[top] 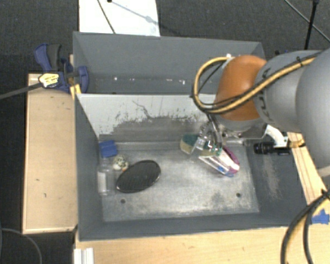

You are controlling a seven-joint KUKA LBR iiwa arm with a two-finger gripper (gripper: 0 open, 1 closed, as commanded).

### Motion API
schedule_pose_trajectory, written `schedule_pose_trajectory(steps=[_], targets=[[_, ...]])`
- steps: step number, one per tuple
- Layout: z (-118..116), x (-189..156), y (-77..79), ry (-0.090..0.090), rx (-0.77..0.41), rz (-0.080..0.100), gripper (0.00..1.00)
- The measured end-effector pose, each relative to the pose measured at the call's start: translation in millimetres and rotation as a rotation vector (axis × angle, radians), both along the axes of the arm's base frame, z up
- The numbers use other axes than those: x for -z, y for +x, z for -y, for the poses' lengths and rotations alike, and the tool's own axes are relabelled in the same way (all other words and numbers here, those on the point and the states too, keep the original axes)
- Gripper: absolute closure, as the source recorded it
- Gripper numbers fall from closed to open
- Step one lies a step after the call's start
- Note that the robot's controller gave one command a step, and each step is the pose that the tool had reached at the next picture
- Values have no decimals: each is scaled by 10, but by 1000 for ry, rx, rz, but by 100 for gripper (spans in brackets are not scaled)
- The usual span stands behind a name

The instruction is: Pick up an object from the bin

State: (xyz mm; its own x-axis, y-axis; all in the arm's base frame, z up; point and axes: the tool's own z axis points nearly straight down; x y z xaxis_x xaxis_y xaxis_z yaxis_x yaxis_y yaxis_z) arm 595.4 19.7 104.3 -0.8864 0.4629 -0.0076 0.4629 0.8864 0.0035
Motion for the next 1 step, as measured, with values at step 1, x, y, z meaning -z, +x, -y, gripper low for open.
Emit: schedule_pose_trajectory(steps=[1], targets=[[0, -280, 14, 1, -6, -1, 100]])
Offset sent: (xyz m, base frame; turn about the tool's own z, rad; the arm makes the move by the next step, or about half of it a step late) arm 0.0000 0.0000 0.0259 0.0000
